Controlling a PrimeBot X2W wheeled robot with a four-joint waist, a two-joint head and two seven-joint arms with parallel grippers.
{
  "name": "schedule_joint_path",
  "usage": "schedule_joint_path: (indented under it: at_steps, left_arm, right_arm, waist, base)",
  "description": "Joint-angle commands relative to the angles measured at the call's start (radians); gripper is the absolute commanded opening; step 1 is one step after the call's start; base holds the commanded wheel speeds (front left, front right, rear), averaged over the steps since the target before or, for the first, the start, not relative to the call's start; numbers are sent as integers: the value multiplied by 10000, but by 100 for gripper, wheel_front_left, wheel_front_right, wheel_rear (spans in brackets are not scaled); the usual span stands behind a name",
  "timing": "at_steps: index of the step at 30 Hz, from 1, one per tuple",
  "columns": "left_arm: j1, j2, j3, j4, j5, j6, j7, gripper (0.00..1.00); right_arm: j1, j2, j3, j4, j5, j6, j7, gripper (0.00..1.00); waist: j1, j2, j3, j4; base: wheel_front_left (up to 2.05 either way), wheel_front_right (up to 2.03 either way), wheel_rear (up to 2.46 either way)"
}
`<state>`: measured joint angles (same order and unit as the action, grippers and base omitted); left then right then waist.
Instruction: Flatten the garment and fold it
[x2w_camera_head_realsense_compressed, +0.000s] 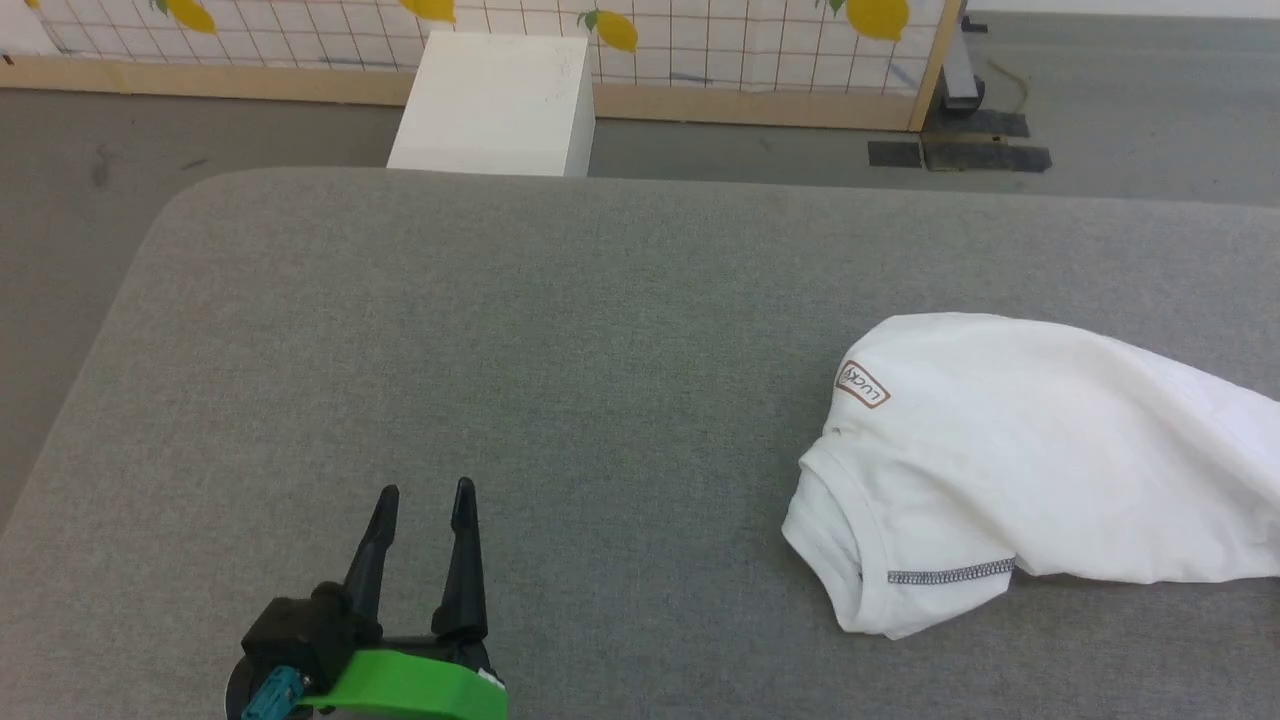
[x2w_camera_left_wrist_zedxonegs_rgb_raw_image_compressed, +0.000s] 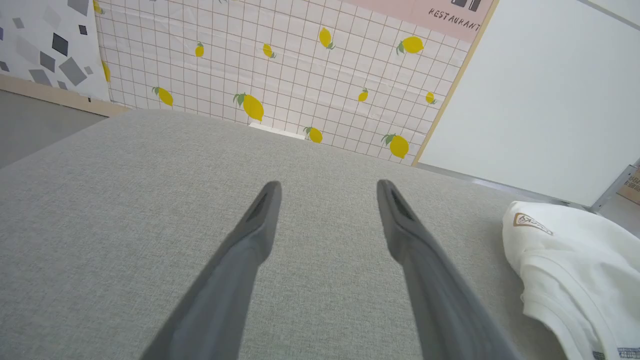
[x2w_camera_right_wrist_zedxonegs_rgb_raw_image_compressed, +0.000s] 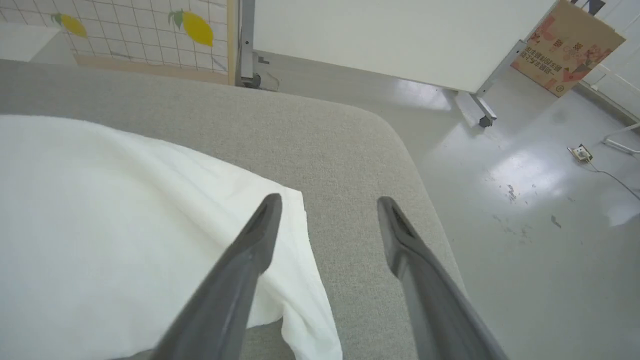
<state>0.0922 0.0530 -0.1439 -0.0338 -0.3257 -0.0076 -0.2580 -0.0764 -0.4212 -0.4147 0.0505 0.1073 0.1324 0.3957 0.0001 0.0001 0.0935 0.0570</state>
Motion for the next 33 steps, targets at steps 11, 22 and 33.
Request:
schedule_joint_path:
  at_steps: [11,22,33]
  left_arm:
    - [51,-28,-186,108,-67,-53,-38,100]
    - [-130,-28,-390,256,-97,-100,-38,100]
    - [-507,-28,-495,228,-223,-52,-38,100]
  right_arm:
    - [-759,354,3643,-1242,1356,-17,2276,100]
    - [-1337,232,5860,423,1583,-17,2531,100]
    - [-1952,238,6277,2511,1377,-17,1494,0]
  waist:
    - [-1,-1,-232,388]
    - [-1,-1,44,1193]
    - [-1,-1,666,1628]
  base:
    - [0,0,0]
    - [0,0,0]
    - [0,0,0]
